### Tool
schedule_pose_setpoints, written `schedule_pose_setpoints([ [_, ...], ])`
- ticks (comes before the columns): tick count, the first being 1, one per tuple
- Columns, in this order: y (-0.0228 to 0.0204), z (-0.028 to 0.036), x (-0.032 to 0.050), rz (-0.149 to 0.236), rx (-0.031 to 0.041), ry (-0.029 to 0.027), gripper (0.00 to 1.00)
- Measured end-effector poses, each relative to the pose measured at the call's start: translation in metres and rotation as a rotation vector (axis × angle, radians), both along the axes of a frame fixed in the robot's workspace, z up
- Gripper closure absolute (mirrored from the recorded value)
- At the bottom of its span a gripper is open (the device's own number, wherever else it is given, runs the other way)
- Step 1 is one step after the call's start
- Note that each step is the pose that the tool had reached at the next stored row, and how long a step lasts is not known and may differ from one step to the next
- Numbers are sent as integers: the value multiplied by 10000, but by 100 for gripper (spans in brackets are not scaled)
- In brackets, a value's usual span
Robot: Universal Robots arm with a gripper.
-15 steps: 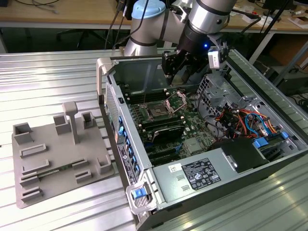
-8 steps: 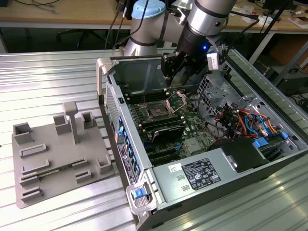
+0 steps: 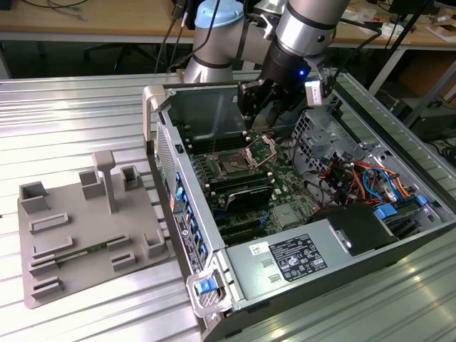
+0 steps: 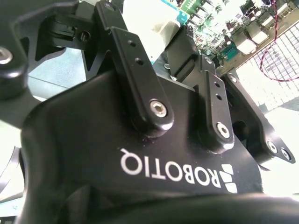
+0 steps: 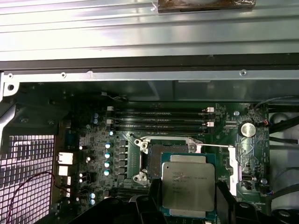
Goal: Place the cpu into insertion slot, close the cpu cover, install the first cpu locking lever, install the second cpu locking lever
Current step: 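Place the cpu into insertion slot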
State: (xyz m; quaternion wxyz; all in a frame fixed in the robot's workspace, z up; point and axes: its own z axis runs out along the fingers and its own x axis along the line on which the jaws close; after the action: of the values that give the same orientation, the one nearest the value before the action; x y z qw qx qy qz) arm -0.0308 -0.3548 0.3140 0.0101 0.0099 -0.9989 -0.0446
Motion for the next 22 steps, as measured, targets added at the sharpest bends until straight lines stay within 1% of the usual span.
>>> schedule_pose_setpoints([
  [12, 0, -40, 0, 0, 0, 0, 45],
  [22, 0, -55, 0, 0, 0, 0, 45],
])
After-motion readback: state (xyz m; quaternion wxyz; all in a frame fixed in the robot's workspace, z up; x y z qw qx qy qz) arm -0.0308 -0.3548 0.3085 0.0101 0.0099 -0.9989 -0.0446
